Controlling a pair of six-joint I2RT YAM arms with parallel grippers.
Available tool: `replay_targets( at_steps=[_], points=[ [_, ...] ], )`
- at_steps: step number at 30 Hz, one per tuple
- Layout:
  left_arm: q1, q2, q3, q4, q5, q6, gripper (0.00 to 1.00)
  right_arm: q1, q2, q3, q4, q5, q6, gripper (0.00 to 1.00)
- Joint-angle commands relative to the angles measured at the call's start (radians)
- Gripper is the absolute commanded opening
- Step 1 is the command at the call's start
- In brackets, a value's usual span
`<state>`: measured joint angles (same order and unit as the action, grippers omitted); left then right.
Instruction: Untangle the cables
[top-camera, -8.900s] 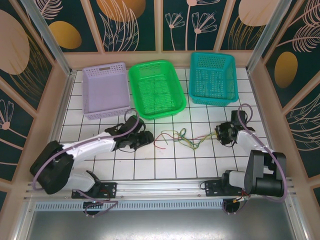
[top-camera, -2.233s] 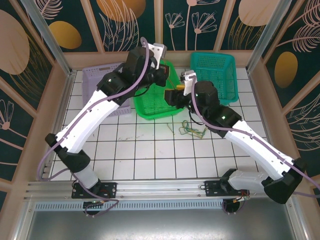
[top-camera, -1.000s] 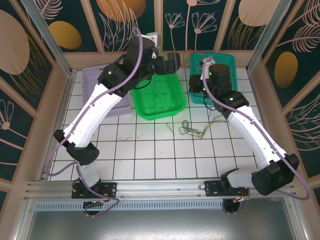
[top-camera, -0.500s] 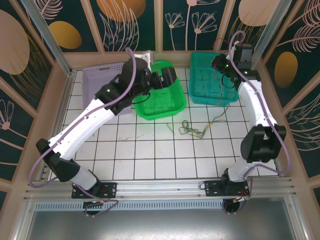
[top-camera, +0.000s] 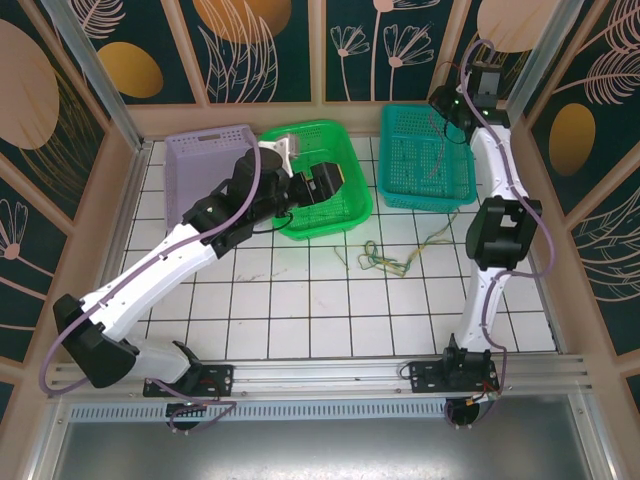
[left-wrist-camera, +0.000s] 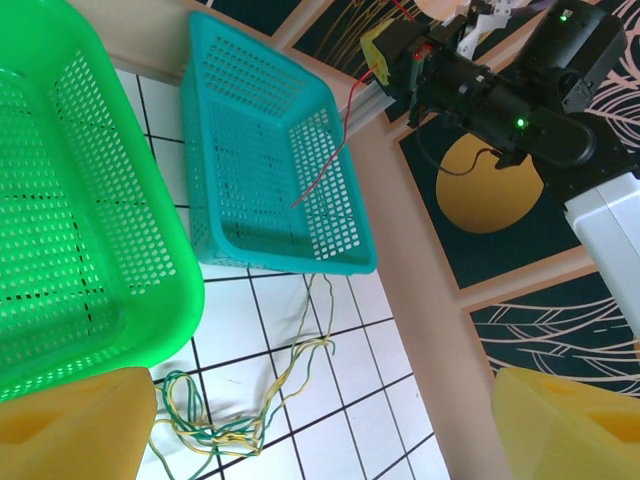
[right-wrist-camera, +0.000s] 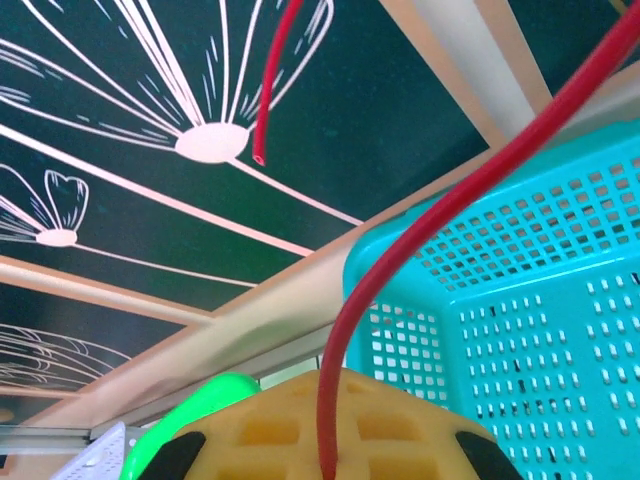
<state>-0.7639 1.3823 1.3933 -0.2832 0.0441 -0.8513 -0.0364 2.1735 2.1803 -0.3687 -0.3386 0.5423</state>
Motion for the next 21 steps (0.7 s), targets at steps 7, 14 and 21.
replay_targets(
  at_steps=[7, 14, 21],
  points=[
    [0.002, 0.013, -0.012, 0.029, -0.004, -0.019, 0.87, 0.008, 0.072, 0.010, -0.115, -0.013, 0.095, 0.00],
    [0.002, 0.012, -0.059, 0.032, 0.009, -0.029, 0.86, -0.006, 0.040, 0.012, -0.239, 0.073, 0.087, 0.49],
    [0.002, 0.026, -0.140, 0.063, 0.035, -0.045, 0.85, 0.000, -0.210, -0.159, -0.285, 0.241, 0.112, 0.59]
  ],
)
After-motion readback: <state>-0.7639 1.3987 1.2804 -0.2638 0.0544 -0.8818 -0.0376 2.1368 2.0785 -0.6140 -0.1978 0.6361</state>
